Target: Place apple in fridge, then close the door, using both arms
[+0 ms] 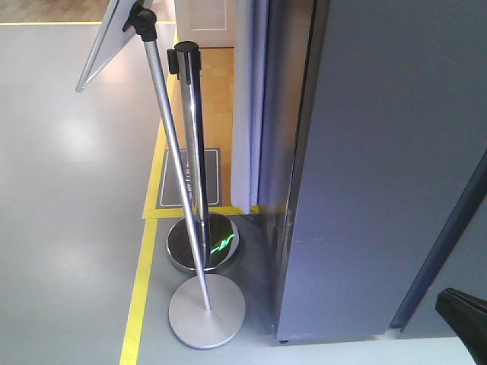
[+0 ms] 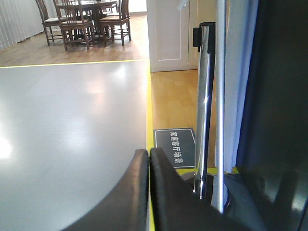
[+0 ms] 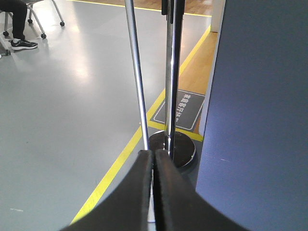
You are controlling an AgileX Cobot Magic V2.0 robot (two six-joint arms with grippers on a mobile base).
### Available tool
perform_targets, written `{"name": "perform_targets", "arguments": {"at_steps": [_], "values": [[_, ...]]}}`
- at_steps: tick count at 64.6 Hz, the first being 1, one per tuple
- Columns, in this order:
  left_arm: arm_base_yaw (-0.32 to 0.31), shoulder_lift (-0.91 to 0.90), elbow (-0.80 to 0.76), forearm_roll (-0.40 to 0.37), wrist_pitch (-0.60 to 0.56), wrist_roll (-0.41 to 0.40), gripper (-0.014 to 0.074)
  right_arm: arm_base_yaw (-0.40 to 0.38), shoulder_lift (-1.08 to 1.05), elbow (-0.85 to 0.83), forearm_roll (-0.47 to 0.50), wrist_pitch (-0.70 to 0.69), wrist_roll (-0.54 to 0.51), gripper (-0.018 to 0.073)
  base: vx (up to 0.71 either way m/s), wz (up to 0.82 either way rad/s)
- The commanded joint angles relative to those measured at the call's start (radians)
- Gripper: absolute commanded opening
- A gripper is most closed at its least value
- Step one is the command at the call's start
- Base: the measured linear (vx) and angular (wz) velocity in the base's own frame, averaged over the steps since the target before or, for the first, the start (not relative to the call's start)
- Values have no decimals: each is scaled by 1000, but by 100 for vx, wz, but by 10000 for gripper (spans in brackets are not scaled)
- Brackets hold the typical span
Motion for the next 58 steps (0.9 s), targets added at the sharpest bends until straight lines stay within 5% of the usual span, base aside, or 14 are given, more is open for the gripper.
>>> {"name": "perform_targets", "arguments": {"at_steps": [1, 58], "values": [[-6, -17, 29, -7, -68, 2, -6, -4, 11, -28, 36, -34, -3, -2, 0, 0], [-6, -16, 29, -7, -68, 2, -6, -2, 7, -26, 13, -41, -3, -2, 0, 0]]}}
